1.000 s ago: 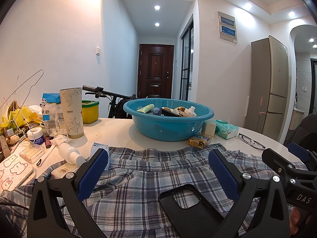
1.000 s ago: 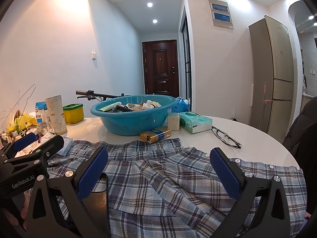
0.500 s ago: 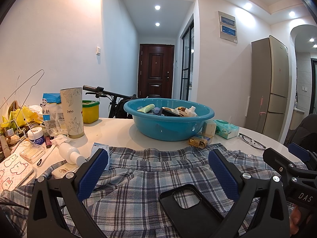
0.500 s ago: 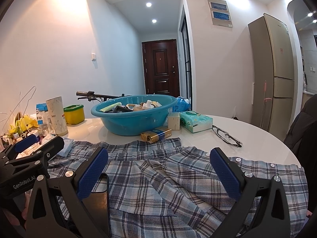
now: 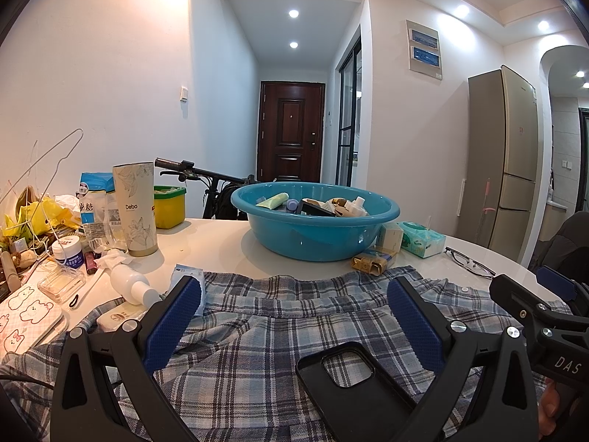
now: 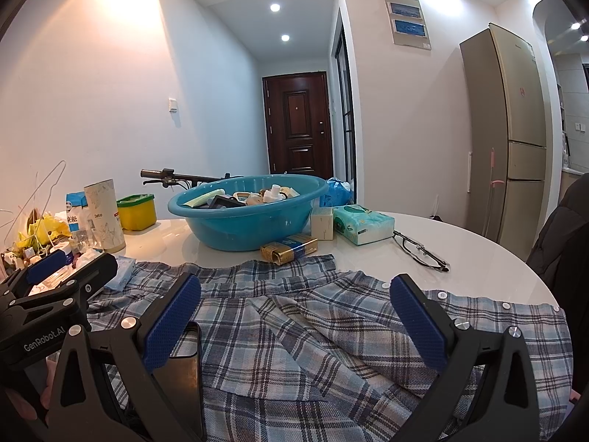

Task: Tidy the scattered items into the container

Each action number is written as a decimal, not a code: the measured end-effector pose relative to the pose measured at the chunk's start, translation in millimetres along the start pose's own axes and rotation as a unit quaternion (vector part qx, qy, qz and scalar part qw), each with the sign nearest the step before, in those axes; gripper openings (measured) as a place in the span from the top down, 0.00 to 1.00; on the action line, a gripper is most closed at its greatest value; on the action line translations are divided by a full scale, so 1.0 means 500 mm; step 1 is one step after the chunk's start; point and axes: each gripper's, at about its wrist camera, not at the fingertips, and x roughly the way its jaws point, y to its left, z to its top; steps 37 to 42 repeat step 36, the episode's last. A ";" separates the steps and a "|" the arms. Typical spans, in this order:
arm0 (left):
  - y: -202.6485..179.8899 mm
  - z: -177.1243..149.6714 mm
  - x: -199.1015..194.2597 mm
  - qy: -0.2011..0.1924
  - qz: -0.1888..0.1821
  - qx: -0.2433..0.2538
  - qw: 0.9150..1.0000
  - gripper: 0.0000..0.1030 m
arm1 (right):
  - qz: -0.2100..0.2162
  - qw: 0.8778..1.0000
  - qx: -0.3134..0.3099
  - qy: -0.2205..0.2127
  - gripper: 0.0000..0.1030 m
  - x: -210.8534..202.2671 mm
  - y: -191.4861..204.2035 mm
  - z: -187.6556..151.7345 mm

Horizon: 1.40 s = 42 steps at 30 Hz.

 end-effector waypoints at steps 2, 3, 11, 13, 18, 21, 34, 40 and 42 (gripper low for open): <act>0.000 0.000 0.000 0.000 0.000 0.000 1.000 0.00 | 0.000 1.000 0.000 0.000 0.01 0.000 0.000 0.000; -0.001 0.001 0.000 0.000 0.000 0.000 1.000 0.00 | -0.001 1.000 0.001 0.000 0.01 0.001 0.001 0.000; -0.001 0.001 -0.001 0.000 0.000 0.000 1.000 0.00 | -0.002 1.000 0.003 0.003 0.01 0.003 0.004 0.001; -0.001 0.001 -0.001 0.000 0.000 0.000 1.000 0.00 | -0.003 1.000 0.004 0.003 0.01 0.003 0.005 0.002; 0.000 0.001 -0.001 0.000 0.000 0.000 1.000 0.00 | -0.003 1.000 0.004 0.003 0.01 0.003 0.003 0.002; 0.000 0.001 -0.001 0.000 0.000 0.000 1.000 0.00 | -0.003 1.000 0.004 0.003 0.01 0.003 0.005 0.002; -0.001 0.001 -0.001 0.000 0.000 0.000 1.000 0.00 | -0.003 1.000 0.005 0.004 0.01 0.002 0.001 0.001; 0.000 0.000 0.000 0.000 0.000 0.000 1.000 0.00 | -0.004 1.000 0.005 0.004 0.01 0.002 0.002 0.001; 0.000 0.000 0.000 0.000 0.000 0.000 1.000 0.00 | -0.004 1.000 0.005 0.004 0.01 0.002 0.002 0.001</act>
